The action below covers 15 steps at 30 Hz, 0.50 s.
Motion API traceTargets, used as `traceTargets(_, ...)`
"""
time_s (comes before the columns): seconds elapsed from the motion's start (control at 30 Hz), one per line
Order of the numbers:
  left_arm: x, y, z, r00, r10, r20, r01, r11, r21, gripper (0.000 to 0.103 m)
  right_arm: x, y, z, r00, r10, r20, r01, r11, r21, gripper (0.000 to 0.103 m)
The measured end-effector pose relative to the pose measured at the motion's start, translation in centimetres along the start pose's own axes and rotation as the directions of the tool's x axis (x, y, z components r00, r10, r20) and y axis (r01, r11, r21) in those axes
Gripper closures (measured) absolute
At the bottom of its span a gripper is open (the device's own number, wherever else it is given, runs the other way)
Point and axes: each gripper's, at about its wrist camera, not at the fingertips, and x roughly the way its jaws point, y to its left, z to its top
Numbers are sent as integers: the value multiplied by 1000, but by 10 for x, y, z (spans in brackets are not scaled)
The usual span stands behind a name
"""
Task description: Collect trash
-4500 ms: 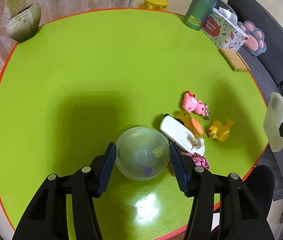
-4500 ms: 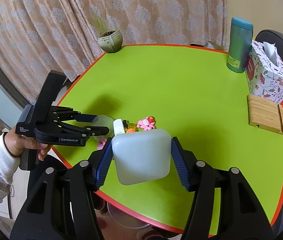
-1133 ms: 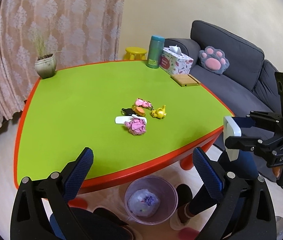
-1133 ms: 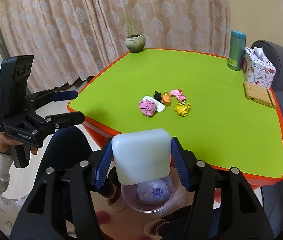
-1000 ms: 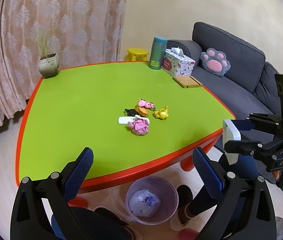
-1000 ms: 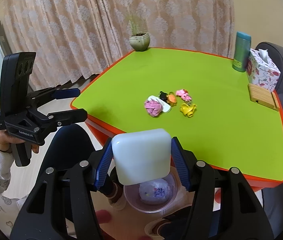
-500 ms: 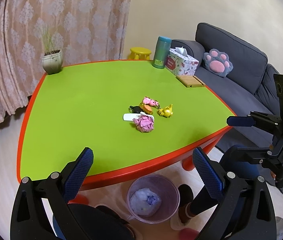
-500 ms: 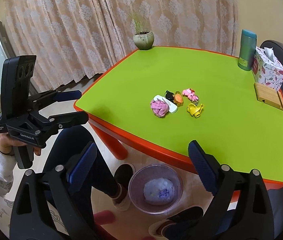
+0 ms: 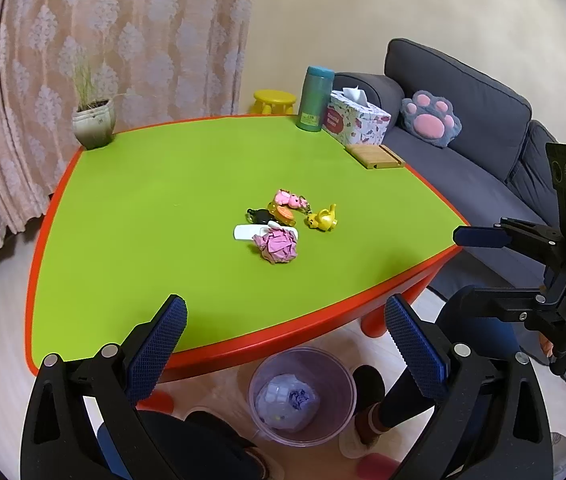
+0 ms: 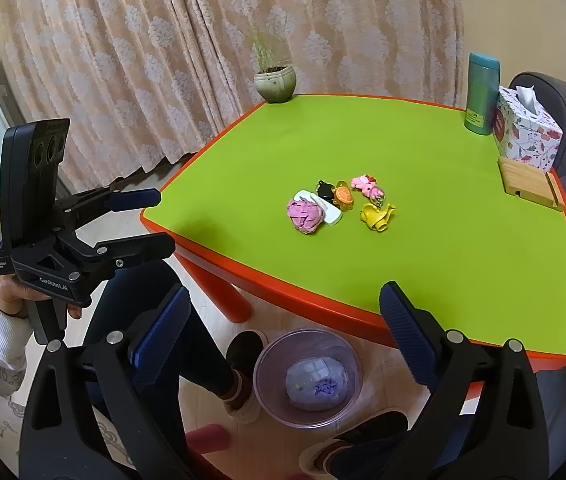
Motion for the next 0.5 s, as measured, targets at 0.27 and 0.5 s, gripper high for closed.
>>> traceTargets(0.27, 10, -1, 9, 1000, -3, -14, 3, 1000, 12, 8, 1, -12, 7, 1000, -23, 9, 22, 1000, 21, 7)
traceTargets(0.5, 19, 2, 21, 1000, -8, -30, 8, 1000, 14, 8, 7, -27, 18, 999, -54, -1, 54, 998, 36, 6)
